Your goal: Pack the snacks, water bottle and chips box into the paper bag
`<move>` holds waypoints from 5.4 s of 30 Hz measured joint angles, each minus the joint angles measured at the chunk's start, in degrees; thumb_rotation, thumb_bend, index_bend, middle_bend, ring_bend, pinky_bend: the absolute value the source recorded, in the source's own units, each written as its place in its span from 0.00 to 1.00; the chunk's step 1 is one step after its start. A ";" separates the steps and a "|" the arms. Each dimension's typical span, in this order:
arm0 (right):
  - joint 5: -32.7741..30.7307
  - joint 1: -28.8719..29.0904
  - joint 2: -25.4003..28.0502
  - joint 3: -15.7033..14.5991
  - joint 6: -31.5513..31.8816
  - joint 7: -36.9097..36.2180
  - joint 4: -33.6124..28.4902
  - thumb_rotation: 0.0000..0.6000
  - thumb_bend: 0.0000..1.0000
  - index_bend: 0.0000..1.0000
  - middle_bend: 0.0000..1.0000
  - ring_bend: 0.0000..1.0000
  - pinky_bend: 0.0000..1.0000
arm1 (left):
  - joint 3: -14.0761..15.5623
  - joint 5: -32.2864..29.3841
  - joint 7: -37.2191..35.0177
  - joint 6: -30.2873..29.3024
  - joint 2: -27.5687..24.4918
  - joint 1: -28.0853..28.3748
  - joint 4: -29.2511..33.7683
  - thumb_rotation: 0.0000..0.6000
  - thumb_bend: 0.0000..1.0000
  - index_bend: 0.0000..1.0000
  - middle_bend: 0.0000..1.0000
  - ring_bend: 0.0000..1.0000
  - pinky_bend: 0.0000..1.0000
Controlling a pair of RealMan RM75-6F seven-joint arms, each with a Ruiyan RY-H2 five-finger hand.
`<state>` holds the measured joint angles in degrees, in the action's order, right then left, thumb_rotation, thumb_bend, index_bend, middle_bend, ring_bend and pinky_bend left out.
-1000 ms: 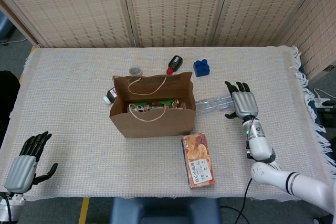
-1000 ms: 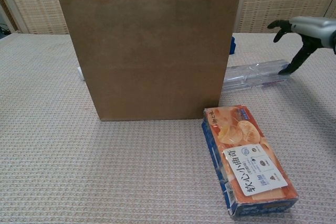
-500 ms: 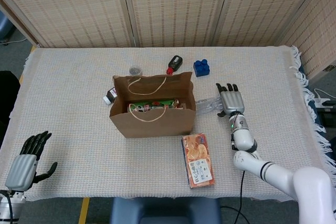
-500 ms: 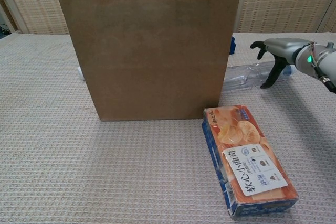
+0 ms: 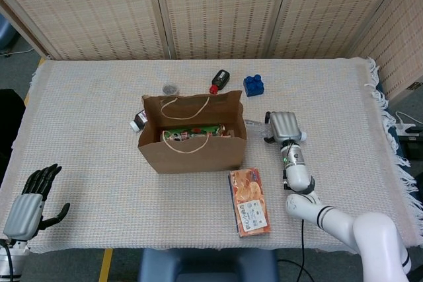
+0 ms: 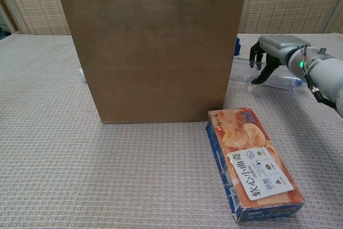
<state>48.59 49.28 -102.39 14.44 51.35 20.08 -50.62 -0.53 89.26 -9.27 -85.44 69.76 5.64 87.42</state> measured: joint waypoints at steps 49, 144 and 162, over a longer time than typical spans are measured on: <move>17.11 3.11 -0.05 20.41 34.65 -15.67 -42.98 1.00 0.38 0.64 0.71 0.65 0.56 | 0.49 2.34 -1.80 -2.99 -1.74 -0.90 2.28 1.00 0.35 0.00 0.00 0.00 0.02; 59.67 -14.42 40.45 -18.00 6.28 -28.48 -52.03 1.00 0.00 0.00 0.17 0.00 0.00 | 1.50 4.57 2.51 -3.71 -0.24 -1.04 2.20 1.00 0.35 0.00 0.00 0.00 0.02; 52.09 -8.95 34.95 -18.11 -7.12 -17.62 -56.71 1.00 0.60 0.00 0.17 0.00 0.00 | 1.52 4.52 1.97 -3.63 -0.33 -1.00 2.13 1.00 0.35 0.00 0.00 0.00 0.02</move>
<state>100.68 40.33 -67.44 -3.67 44.23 2.46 -107.32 1.00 93.78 -7.29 -89.07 69.43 4.64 89.55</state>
